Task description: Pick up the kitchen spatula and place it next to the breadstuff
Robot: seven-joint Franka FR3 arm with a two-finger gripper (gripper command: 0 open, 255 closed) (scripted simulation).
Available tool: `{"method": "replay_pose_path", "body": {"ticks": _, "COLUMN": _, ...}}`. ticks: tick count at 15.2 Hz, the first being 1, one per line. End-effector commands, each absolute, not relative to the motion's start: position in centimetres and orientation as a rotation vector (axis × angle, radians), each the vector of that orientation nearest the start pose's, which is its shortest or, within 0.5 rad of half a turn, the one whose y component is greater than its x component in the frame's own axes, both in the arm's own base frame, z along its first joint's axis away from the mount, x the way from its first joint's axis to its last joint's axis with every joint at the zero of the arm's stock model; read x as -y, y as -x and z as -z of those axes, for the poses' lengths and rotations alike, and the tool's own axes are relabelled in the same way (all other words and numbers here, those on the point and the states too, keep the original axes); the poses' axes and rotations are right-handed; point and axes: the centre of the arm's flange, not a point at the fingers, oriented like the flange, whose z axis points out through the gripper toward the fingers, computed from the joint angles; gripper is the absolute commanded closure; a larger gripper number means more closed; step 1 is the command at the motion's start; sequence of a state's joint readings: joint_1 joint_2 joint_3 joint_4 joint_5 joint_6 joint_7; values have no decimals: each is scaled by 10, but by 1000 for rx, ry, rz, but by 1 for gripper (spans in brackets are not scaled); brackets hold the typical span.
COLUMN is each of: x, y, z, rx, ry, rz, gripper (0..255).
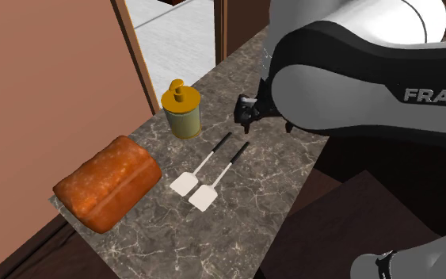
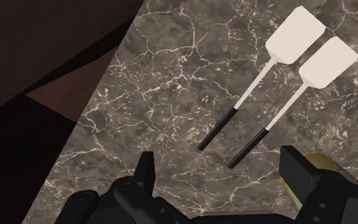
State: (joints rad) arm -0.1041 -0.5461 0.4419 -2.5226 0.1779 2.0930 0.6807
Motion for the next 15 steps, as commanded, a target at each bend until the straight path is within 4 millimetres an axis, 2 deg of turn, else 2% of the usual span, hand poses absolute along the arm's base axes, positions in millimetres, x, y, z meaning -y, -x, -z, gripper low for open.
{"method": "replay_pose_path", "body": {"ticks": 1, "x": -160, "y": -382, "z": -434, "rx": -851, "ry": 3042, "rz": 157, "gripper": 0}}
{"method": "replay_pose_path", "body": {"ticks": 8, "x": -204, "y": -431, "z": -366, "rx": -1195, "ry": 2931, "rz": 132, "gripper": 0}}
{"method": "replay_pose_path", "body": {"ticks": 15, "x": -235, "y": -487, "z": -297, "rx": -1525, "ry": 2782, "rz": 106, "gripper": 0}}
